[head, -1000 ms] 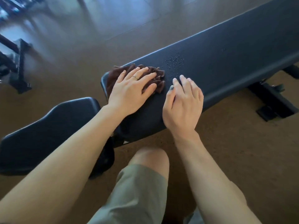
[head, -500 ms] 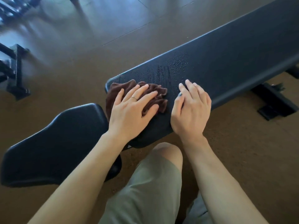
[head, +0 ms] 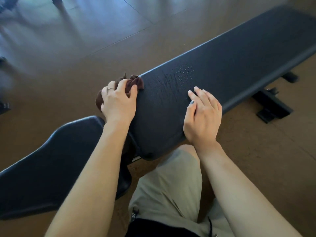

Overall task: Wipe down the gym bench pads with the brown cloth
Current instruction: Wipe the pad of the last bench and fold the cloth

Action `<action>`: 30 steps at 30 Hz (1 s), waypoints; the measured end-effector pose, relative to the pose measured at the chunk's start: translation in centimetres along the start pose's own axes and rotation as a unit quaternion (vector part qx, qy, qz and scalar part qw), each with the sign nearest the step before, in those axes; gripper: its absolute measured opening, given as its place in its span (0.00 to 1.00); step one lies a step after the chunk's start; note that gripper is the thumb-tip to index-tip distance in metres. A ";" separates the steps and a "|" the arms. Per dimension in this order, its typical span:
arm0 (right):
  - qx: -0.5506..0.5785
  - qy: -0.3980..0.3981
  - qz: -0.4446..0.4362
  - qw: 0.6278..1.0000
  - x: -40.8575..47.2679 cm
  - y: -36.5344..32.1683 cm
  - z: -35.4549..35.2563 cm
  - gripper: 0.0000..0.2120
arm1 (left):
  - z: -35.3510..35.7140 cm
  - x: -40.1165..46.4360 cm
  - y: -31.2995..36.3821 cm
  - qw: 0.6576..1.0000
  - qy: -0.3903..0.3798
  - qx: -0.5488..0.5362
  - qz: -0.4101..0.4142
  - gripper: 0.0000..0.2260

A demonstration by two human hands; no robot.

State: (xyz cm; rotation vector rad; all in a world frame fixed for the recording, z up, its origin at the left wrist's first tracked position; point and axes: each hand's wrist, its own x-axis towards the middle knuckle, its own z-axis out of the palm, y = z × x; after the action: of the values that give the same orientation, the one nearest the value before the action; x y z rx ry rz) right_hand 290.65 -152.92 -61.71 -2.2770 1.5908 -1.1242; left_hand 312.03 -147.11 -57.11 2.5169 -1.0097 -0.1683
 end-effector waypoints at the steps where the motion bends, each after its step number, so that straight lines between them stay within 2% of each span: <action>1: -0.003 0.005 0.000 1.000 0.0 0.0 0.1 0.22 | 0.2 -1.2 -0.5 0.999 0.017 -0.042 -0.006 0.21; 5: 0.000 0.019 -0.010 1.000 -0.1 0.1 0.4 0.22 | 1.0 -6.1 -1.3 0.992 0.057 -0.111 0.015 0.18; 8: 0.010 0.029 -0.012 0.999 -0.1 0.1 0.3 0.22 | 1.1 -9.5 -1.0 0.987 0.061 -0.122 0.082 0.17; 13: 0.002 0.027 -0.017 0.999 -0.1 0.2 0.3 0.22 | 1.0 -11.4 0.3 0.977 0.055 0.003 0.205 0.18; 17: -0.006 0.023 -0.021 0.999 -0.1 0.2 0.3 0.22 | 1.7 -5.4 3.0 0.954 -0.018 0.061 0.293 0.19; 20: -0.005 0.011 -0.021 1.000 0.1 0.4 0.1 0.23 | 1.5 1.0 4.1 0.959 -0.075 0.097 0.255 0.21; 23: 0.005 0.011 -0.015 1.000 0.1 0.3 0.1 0.23 | 1.3 2.9 3.4 0.966 -0.088 0.121 0.213 0.22; 25: 0.009 0.015 -0.014 1.000 0.0 0.2 0.1 0.23 | 1.0 -0.4 2.7 0.960 -0.069 0.120 0.243 0.21; 27: 0.011 0.014 -0.015 1.000 0.0 0.2 0.0 0.23 | 0.1 -5.6 1.6 0.945 -0.057 0.101 0.307 0.20; 30: 0.011 0.009 -0.011 1.000 0.0 0.1 -0.2 0.25 | -1.0 -10.2 -0.3 0.915 -0.078 0.085 0.386 0.20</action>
State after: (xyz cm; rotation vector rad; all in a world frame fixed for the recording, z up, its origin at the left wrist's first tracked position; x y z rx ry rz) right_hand 290.45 -152.94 -61.66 -2.2832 1.5549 -1.1651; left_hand 304.99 -139.62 -56.80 2.0619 -2.0672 -0.0396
